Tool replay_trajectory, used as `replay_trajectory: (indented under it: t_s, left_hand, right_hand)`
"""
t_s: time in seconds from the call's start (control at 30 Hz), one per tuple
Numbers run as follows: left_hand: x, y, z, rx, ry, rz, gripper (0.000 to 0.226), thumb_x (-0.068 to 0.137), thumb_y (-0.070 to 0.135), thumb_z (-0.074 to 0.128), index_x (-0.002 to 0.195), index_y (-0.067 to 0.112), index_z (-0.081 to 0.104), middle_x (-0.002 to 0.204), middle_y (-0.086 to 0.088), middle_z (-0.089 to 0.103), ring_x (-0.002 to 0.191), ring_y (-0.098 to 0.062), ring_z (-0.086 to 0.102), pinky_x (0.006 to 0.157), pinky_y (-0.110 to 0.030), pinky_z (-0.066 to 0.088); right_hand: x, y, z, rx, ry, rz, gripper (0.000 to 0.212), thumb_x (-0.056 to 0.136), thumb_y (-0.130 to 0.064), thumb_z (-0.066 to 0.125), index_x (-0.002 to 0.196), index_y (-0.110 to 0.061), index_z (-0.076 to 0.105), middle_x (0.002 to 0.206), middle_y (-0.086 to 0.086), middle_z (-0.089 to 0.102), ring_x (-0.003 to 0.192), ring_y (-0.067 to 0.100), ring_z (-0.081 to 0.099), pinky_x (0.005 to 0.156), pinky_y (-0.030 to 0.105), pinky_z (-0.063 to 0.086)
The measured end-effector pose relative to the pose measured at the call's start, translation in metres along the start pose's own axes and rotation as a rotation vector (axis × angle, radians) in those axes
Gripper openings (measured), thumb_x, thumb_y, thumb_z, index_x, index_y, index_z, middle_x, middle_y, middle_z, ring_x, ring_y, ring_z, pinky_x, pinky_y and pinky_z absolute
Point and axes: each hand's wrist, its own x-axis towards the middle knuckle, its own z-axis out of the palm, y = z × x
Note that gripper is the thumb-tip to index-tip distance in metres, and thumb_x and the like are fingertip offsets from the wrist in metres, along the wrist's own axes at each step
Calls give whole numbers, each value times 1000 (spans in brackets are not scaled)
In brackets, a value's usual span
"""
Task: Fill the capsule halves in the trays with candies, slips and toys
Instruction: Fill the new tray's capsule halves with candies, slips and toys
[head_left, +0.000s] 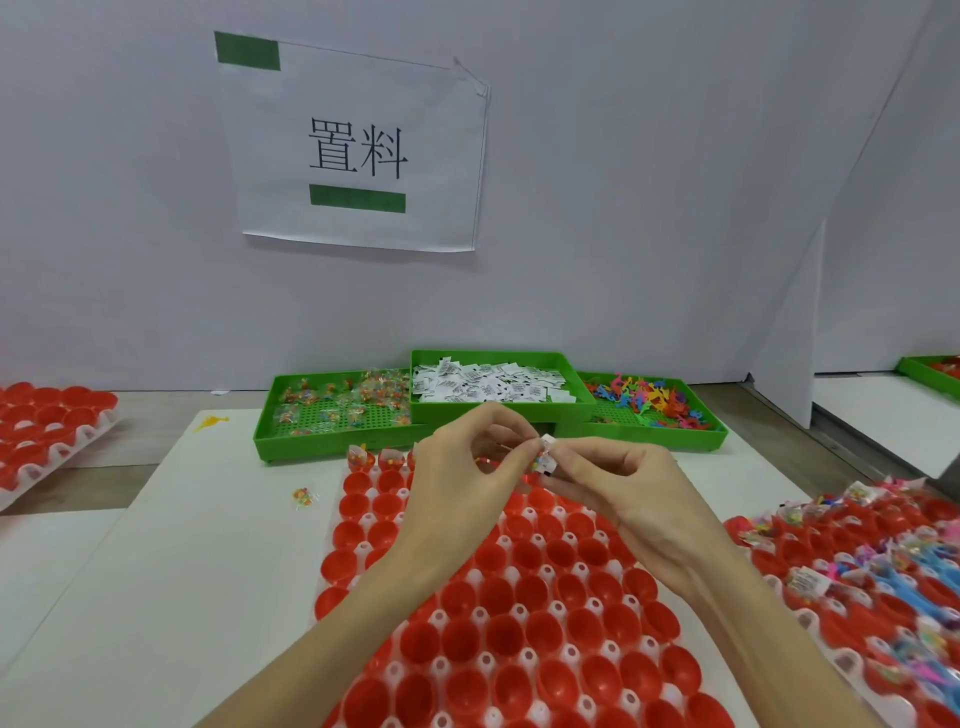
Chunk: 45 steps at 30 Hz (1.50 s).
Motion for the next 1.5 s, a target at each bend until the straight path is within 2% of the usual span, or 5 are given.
replay_trajectory:
  t_s: [0.37, 0.53, 0.67, 0.93, 1.5]
  left_hand:
    - [5, 4, -2, -101, -50, -170, 13, 102, 26, 63, 107, 22, 74, 92, 5, 77, 84, -14, 74, 79, -28, 62]
    - [12, -11, -18, 685, -548, -4, 41, 108, 36, 46, 145, 21, 54, 141, 6, 59, 130, -12, 53, 109, -28, 41]
    - [6, -20, -10, 908, -808, 96, 63, 107, 55, 34, 160, 21, 31, 167, 6, 28, 153, -13, 21, 127, -33, 16]
    - [-2, -36, -1, 1013, -822, 138, 73, 104, 65, 19, 164, 23, 15, 170, 6, 15, 156, -13, 6, 126, -38, 4]
    - [-3, -34, 0, 1020, -827, 171, 69, 105, 61, 24, 161, 20, 24, 168, 3, 19, 154, -14, 12, 124, -35, 9]
  right_hand:
    - [12, -3, -12, -101, -42, -28, 16, 81, -16, 81, 95, -7, 82, 100, 15, 78, 99, 27, 76, 83, 25, 60]
    - [45, -3, -32, -277, 75, -12, 8, 83, -12, 82, 91, -10, 82, 92, 12, 79, 88, 26, 77, 74, 23, 61]
    - [72, 8, -35, -575, 60, -32, 10, 85, -20, 82, 92, -12, 81, 85, 6, 79, 78, 18, 73, 69, 21, 58]
    - [102, 18, -24, -982, -37, -100, 12, 82, -25, 85, 93, -21, 81, 82, -4, 77, 82, 13, 73, 79, 34, 61]
    - [125, -8, -10, -1375, -338, 21, 21, 80, -30, 86, 97, -20, 79, 88, -8, 74, 84, 6, 69, 80, 23, 58]
